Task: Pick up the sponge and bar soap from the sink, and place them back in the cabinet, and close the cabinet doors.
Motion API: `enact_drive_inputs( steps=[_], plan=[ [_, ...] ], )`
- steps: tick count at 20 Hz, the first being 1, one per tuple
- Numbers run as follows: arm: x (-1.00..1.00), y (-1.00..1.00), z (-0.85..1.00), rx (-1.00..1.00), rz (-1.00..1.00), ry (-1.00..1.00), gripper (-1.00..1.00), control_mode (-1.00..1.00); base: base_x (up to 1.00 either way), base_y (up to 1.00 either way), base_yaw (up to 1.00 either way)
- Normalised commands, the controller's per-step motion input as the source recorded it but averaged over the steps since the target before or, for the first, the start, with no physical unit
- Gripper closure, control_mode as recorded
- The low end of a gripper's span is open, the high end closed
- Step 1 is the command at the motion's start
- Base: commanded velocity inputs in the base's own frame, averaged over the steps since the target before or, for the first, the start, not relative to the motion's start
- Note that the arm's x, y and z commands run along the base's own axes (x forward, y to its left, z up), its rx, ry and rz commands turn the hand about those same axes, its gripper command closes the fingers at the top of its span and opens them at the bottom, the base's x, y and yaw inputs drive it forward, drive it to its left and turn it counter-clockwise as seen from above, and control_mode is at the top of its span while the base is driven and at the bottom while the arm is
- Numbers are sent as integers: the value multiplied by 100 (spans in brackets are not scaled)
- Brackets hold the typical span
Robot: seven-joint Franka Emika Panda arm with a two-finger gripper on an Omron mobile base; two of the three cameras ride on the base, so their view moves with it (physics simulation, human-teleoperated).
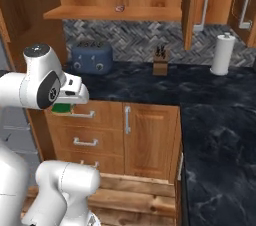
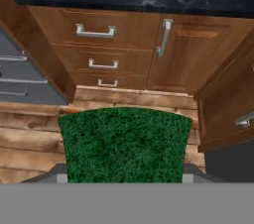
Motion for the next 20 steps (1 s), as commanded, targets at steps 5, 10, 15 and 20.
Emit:
enact_drive_inputs(
  steps=[5, 10, 15, 20],
  plan=[
    [0, 0, 0, 0, 0, 0, 100, 100, 60, -22, 0],
    [0, 0, 0, 0, 0, 0, 100, 100, 56, -9, 0],
    [0, 0, 0, 0, 0, 0, 100, 100, 54, -8, 0],
    [0, 0, 0, 0, 0, 0, 100, 100, 53, -9, 0]
  ],
)
